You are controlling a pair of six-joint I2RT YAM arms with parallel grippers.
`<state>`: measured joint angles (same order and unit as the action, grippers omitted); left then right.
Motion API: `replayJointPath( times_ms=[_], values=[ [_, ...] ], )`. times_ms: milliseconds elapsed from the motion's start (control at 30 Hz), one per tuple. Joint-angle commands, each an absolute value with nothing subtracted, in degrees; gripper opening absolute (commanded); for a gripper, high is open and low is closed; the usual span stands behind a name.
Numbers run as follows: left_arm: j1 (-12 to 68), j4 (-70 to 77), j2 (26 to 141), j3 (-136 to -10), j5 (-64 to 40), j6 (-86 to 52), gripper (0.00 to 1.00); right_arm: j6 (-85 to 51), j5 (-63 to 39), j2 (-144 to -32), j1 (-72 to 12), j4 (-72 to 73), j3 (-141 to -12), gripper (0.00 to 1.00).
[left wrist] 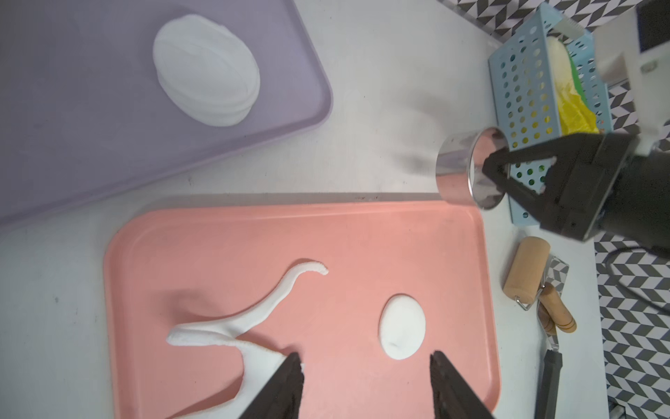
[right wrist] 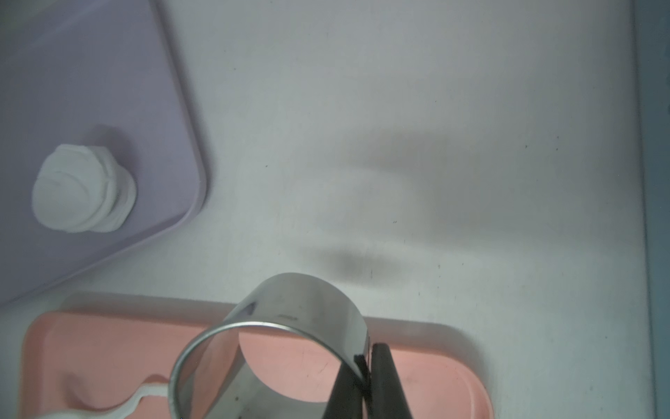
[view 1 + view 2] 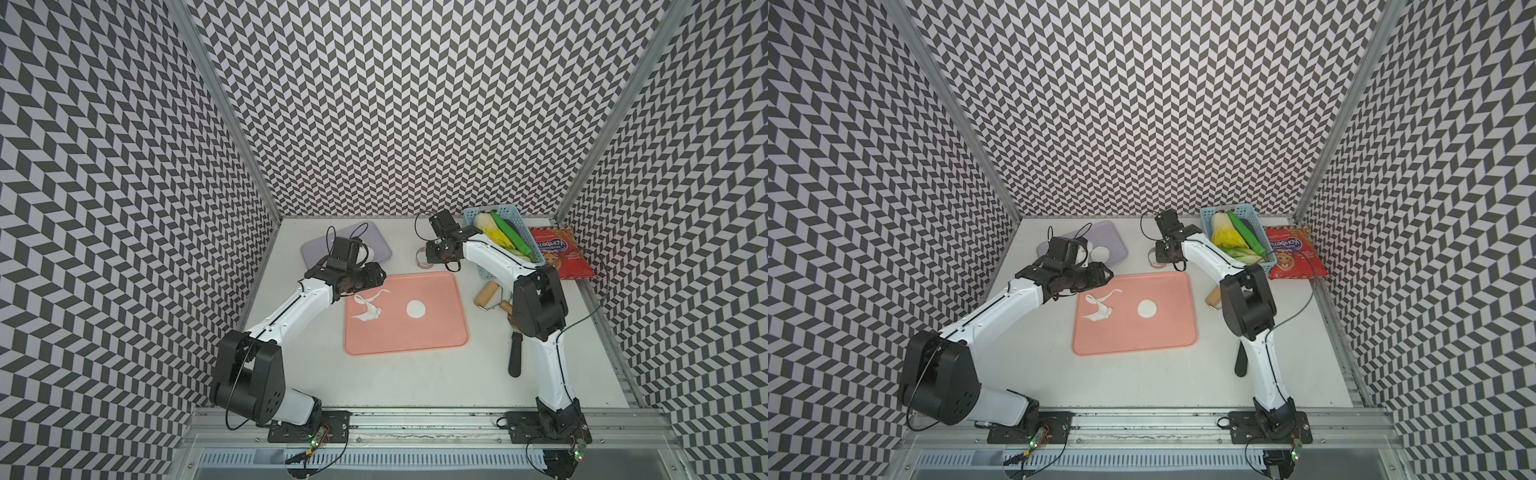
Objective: Roll out the dumpling wrappers from the dough
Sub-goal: Place the dumpling mold at the center of the board.
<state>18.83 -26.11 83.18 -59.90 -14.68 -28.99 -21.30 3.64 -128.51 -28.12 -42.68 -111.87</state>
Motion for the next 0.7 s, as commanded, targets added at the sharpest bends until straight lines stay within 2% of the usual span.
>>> replayJointPath(
  times_ms=[0,300,433,667],
  values=[
    [18.64,-26.92,81.13,-57.92,-14.68,-28.26,0.58,-22.66,5.28,-131.91,-26.56,-45.22,-117.29,0.0],
    [18.06,-26.63,80.77,-56.03,-15.12,-28.22,0.59,-23.65,4.88,-136.47,-23.75,-44.73,-119.61,0.0],
    [17.71,-26.63,80.85,-55.69,-15.29,-28.15,0.59,-23.4,4.83,-136.97,-23.43,-45.09,-119.42,0.04],
    [17.58,-26.54,81.65,-56.26,-15.64,-28.2,0.59,-23.0,4.91,-137.17,-23.29,-44.91,-119.6,0.17]
  ],
)
